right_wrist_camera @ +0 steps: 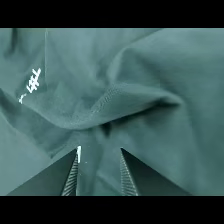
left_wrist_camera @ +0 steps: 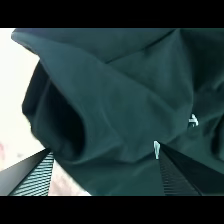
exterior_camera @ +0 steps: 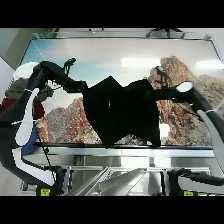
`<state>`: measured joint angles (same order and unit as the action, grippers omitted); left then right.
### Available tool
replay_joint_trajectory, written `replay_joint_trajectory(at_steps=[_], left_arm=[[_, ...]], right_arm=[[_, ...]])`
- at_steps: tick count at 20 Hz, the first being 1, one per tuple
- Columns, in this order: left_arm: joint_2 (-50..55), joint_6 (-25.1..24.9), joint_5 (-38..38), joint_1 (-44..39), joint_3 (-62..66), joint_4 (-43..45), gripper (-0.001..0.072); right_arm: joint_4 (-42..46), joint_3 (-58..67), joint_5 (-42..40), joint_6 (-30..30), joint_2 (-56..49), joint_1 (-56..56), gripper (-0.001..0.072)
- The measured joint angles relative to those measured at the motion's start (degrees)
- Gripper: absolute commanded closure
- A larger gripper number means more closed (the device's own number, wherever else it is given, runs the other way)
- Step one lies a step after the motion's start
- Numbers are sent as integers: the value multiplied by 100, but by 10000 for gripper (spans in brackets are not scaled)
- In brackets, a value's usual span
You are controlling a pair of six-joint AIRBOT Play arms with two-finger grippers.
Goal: Fold the shirts.
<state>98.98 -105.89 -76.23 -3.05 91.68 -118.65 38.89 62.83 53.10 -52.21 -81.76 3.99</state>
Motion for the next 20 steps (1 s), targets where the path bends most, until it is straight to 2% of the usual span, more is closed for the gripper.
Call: replay_joint_trajectory(at_steps=[3,7,12,17,18,19,20], left_arm=[[-120,7,-549,118,17,0,19],[-791,-2,-612,125,-1484,13,19],[-1362,-356,487,33,-3654,-483,20],[-1488,-881,1720,13,-4430,-1410,22],[-1491,-940,1921,11,-4450,-1475,139],[-1478,-981,2122,11,-4435,-1493,323],[-1443,-1019,2236,15,-4393,-1488,486]], right_arm=[[323,-39,627,-365,649,-726,408],[1080,-835,1460,-1016,1698,-1803,408],[1539,-2433,1563,-1947,2922,-3032,407],[1661,-3528,1554,-2288,3292,-3482,407],[1663,-3720,1539,-2326,3309,-3515,406],[1665,-3899,1497,-2334,3311,-3532,404],[1663,-4089,1451,-2354,3309,-3547,306]])
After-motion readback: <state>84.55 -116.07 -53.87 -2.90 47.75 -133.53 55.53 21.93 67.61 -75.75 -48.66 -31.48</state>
